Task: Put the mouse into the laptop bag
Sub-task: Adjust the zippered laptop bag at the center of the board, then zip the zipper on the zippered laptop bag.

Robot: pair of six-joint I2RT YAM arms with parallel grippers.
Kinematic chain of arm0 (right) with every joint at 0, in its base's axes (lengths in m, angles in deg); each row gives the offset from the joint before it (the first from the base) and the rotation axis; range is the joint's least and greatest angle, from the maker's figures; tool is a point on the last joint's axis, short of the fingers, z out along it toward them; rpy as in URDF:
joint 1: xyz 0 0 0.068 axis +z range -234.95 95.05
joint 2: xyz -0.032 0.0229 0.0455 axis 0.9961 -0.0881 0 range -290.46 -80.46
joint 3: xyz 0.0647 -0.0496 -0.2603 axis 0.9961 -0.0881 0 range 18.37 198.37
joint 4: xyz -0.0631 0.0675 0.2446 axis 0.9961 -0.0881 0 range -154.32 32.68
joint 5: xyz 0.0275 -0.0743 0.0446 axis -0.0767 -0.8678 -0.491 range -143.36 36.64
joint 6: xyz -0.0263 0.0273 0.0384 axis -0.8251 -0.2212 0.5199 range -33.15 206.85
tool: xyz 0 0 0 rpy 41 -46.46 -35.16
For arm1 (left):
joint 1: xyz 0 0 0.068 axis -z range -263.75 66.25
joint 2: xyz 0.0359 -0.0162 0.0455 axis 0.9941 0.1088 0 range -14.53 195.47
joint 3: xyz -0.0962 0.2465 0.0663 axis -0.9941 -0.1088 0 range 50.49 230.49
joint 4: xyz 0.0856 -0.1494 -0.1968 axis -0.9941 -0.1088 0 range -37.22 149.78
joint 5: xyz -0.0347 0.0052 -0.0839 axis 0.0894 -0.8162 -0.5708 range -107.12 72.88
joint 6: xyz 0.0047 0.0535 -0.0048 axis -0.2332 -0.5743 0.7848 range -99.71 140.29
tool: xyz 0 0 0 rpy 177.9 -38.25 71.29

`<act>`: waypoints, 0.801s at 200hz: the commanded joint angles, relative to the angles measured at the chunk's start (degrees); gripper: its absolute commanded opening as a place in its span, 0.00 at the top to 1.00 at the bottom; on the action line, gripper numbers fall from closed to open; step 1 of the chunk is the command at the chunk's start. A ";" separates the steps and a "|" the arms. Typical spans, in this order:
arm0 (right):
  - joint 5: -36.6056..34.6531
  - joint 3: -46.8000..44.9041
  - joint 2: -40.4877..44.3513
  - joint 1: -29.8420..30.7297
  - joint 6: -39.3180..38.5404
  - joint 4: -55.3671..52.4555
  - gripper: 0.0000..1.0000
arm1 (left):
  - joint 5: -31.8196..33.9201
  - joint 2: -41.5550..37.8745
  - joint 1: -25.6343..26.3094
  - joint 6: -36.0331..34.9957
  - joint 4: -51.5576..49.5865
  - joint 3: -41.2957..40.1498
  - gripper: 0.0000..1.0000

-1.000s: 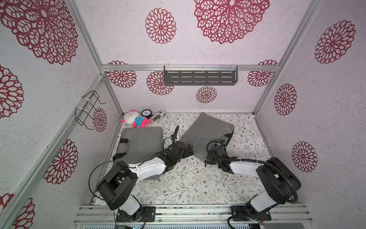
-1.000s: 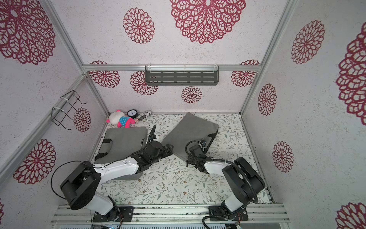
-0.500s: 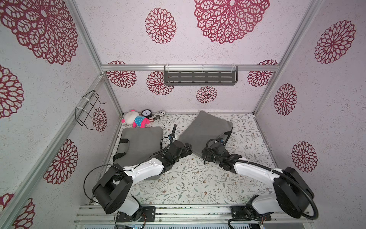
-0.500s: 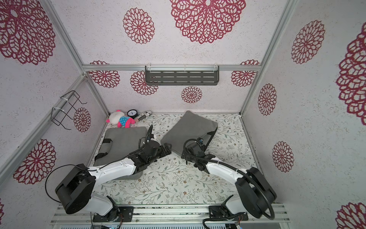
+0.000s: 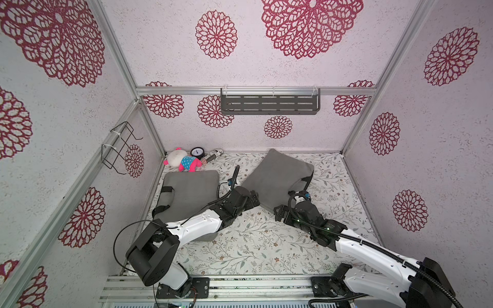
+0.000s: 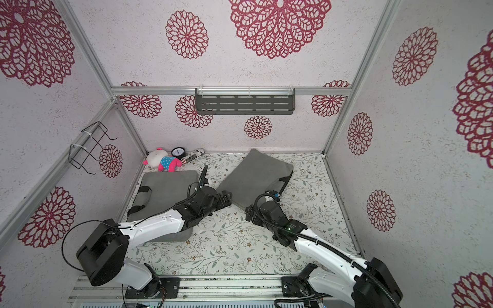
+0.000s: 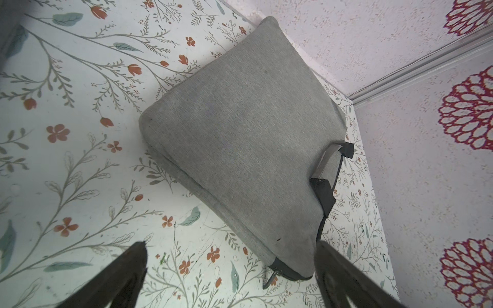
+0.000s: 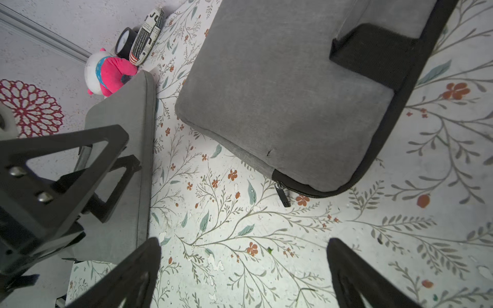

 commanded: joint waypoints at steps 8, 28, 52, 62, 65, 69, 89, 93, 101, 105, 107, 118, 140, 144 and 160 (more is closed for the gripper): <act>0.93 1.29 -1.74 0.47 0.64 1.64 0.01 | -0.97 1.48 -0.36 0.38 0.80 0.62 0.00; 1.08 2.70 -4.12 0.82 1.00 1.09 0.01 | -1.97 2.26 -0.41 0.66 1.67 0.32 0.00; 1.63 2.79 -5.82 1.31 1.98 1.72 0.01 | -2.42 3.01 -0.44 1.01 2.20 0.18 0.00; 1.40 2.85 -6.38 1.66 2.27 1.75 0.01 | -2.55 3.02 -0.36 0.93 2.24 0.11 0.00; 1.40 2.89 -6.49 1.71 2.32 1.63 0.01 | -2.58 3.02 -0.40 0.93 2.24 0.09 0.00; 1.35 3.14 -6.68 1.71 2.28 1.47 0.01 | -2.56 2.97 -0.36 0.93 2.32 0.02 0.00; 1.46 4.57 -7.68 1.91 2.09 0.22 0.01 | -2.47 2.76 -0.37 0.84 2.50 -0.17 0.00; 1.42 4.73 -7.69 2.11 1.82 0.29 0.02 | -2.43 2.77 -0.40 0.79 2.56 -0.23 0.00; 0.69 4.95 -7.65 2.62 1.54 -0.03 0.01 | -2.35 2.75 -0.37 0.66 2.73 -0.33 0.00; 0.38 4.99 -7.60 2.90 1.42 -0.24 0.01 | -2.19 2.78 -0.41 0.73 2.83 -0.34 0.00; 0.17 4.92 -7.47 3.00 1.31 -0.20 0.01 | -2.08 2.81 -0.42 0.74 2.85 -0.34 0.00; -1.32 3.69 -6.91 3.70 0.74 0.91 0.01 | -1.92 3.00 -0.36 0.84 2.94 -0.34 0.00; -2.33 0.56 -6.85 3.74 0.79 2.54 0.01 | -1.85 3.37 -0.44 0.72 3.24 -0.26 0.00; -2.60 -0.10 -6.89 3.69 1.24 3.05 0.02 | -1.77 3.38 -0.45 0.67 3.34 -0.16 0.00; -4.61 -0.26 -7.61 3.71 1.78 3.49 0.02 | -1.71 3.66 -0.45 0.71 4.05 -0.30 0.00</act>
